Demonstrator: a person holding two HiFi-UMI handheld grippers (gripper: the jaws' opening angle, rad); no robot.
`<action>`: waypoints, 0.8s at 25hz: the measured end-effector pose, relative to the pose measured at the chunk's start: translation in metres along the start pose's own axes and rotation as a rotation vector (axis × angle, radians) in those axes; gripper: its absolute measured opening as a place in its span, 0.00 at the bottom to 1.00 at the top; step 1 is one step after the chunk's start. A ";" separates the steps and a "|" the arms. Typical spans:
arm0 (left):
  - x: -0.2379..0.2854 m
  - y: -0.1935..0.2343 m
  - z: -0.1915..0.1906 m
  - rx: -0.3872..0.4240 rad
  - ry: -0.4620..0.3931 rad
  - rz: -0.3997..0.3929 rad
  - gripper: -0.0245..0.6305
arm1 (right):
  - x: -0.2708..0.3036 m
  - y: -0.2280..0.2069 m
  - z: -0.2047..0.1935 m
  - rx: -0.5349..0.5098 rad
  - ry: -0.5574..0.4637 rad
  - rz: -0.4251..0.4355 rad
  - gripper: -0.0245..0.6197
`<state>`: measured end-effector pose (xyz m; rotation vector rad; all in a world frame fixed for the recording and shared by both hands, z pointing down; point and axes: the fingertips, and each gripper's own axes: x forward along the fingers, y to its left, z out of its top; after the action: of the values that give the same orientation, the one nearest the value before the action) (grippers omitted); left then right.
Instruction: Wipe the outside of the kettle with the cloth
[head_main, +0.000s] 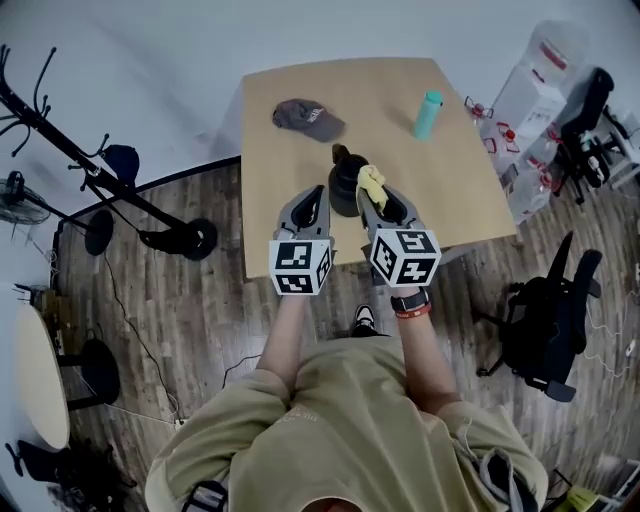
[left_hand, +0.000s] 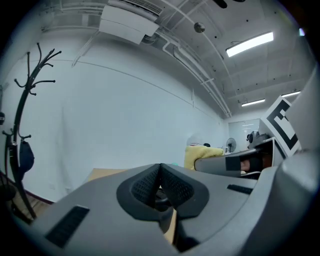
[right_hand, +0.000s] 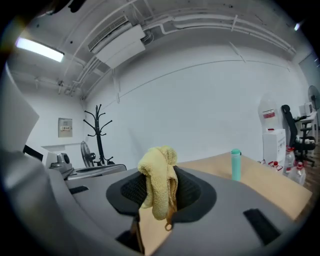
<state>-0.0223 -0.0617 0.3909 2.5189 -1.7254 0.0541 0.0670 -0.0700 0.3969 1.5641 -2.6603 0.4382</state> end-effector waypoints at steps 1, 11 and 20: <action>0.011 0.000 0.000 0.001 0.004 0.019 0.07 | 0.008 -0.009 0.003 0.000 0.006 0.022 0.26; 0.061 0.035 -0.013 0.004 0.065 0.162 0.07 | 0.078 -0.042 -0.015 0.091 0.111 0.169 0.26; 0.094 0.074 -0.037 -0.020 0.084 0.094 0.07 | 0.123 -0.036 -0.049 0.165 0.197 0.145 0.26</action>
<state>-0.0565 -0.1723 0.4389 2.3839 -1.8010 0.1465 0.0306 -0.1792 0.4718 1.2886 -2.6512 0.7924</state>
